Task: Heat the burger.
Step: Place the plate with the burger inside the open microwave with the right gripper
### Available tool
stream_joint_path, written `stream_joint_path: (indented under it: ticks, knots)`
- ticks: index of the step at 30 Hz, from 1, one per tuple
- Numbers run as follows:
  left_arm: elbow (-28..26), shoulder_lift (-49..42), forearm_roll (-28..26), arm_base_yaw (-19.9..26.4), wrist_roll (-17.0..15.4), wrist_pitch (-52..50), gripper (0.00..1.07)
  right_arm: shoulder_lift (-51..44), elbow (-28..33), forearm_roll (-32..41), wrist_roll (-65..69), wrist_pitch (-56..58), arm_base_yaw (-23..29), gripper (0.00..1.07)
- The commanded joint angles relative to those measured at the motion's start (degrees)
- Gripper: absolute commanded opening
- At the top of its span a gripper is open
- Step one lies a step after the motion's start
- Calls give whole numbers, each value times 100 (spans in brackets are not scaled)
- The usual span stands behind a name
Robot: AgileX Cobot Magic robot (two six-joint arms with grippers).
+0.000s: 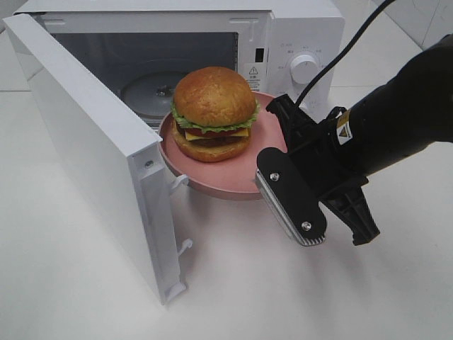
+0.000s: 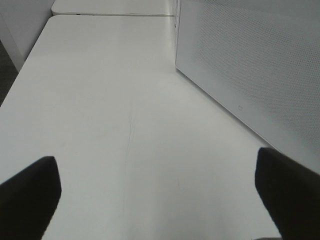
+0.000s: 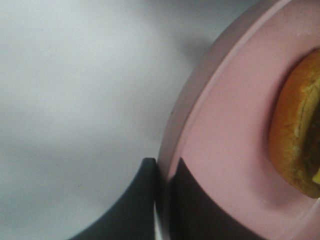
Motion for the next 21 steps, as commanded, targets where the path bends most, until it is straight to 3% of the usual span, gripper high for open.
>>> stream_joint_path:
  ticks: [1, 21]
  knots:
    - [0, -29, -6, 6, -11, -69, 98, 17, -189, 0, 40, -372, 29, 0]
    - [0, -29, -6, 6, -11, -69, 98, 831, -1192, 69, -212, -63, 92, 0]
